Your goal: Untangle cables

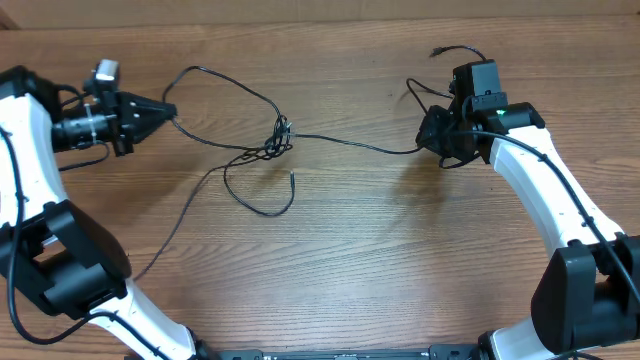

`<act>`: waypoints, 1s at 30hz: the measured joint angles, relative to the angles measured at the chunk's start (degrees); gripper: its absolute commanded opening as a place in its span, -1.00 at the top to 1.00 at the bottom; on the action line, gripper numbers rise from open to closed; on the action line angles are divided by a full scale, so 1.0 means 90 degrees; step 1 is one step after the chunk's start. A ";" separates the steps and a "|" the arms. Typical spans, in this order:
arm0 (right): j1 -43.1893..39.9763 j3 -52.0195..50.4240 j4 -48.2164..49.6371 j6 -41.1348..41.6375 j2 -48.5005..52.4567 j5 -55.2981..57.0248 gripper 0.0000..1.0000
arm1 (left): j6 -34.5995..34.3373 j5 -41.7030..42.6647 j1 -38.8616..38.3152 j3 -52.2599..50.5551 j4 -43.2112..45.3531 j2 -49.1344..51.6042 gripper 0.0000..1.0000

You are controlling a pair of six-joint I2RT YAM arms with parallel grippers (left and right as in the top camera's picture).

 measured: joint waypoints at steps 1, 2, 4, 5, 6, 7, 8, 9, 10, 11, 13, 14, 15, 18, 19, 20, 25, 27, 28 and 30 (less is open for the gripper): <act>0.0000 0.0000 0.0000 -0.0002 0.0000 0.0024 0.92 | 0.0015 0.0068 0.0066 0.0000 -0.0002 0.0000 0.91; 0.0000 0.0000 0.0002 0.0000 0.0000 0.0068 0.93 | 0.0049 0.0134 0.0143 0.0000 -0.0005 0.0000 0.92; 0.0002 0.0000 0.0005 -0.0005 0.0000 0.0143 0.93 | 0.0100 0.0216 0.0318 0.0000 -0.0005 0.0000 0.92; 0.0005 0.0000 0.0005 0.0000 0.0000 0.0180 0.93 | 0.0117 0.0233 0.0393 0.0000 -0.0005 0.0000 0.92; 0.0005 0.0000 0.0005 0.0002 0.0000 0.0209 0.93 | 0.0119 0.0270 0.0498 0.0000 -0.0012 0.0000 0.92; 0.0010 0.0000 0.0010 0.0000 0.0000 0.0270 0.93 | 0.0119 0.0296 0.0593 0.0000 -0.0024 0.0000 0.92; 0.0015 0.0000 0.0010 0.0000 0.0000 0.0306 0.93 | 0.0119 0.0321 0.0673 0.0000 -0.0024 0.0000 0.91; 0.0017 0.0000 0.0017 0.0002 0.0000 0.0369 0.93 | 0.0119 0.0342 0.0763 0.0000 -0.0029 0.0000 0.91; 0.0024 0.0000 0.0024 0.0005 0.0000 0.0457 0.93 | 0.0119 0.0372 0.0848 0.0000 -0.0039 0.0000 0.91; 0.0039 0.0002 0.0034 0.0000 0.0000 0.0580 0.92 | 0.0119 0.0415 0.0930 0.0000 -0.0049 0.0000 0.91; 0.0078 0.0002 0.0053 0.0005 0.0000 0.0814 0.93 | 0.0119 0.0474 0.1086 0.0000 -0.0051 0.0000 0.91; 0.0102 0.0002 0.0056 0.0007 0.0000 0.1025 0.92 | 0.0119 0.0500 0.1175 0.0000 -0.0051 0.0000 0.91; 0.0107 0.0002 0.0051 0.0007 0.0000 0.1197 0.92 | 0.0119 0.0505 0.1241 0.0000 -0.0051 0.0000 0.92; 0.0104 0.0002 0.0046 -0.0002 0.0002 0.1877 0.92 | 0.0119 0.0539 0.1443 0.0002 -0.0027 0.0000 0.91; 0.0053 0.0002 0.0034 0.0005 0.0019 0.2246 0.93 | 0.0119 0.0556 0.1549 0.0002 -0.0019 0.0000 0.91; 0.0010 0.0002 0.0044 0.0002 0.0039 0.2494 0.92 | 0.0119 0.0554 0.1659 0.0002 -0.0022 0.0000 0.92; -0.0153 0.0002 0.0134 0.0007 0.0253 0.3305 0.93 | 0.0119 0.0444 0.2035 0.0002 -0.0019 0.0000 0.92; -0.0163 0.0002 0.0160 0.0005 0.0367 0.3342 0.93 | 0.0119 0.0301 0.2030 0.0002 -0.0019 0.0000 0.92; -0.0163 0.0002 0.0160 0.0002 0.0471 0.3291 0.92 | 0.0119 0.0112 0.1984 0.0002 -0.0019 0.0000 0.92; -0.0163 0.0002 0.0165 0.0002 0.0602 0.2956 0.93 | 0.0114 -0.0323 0.1853 0.0002 -0.0007 0.0000 0.91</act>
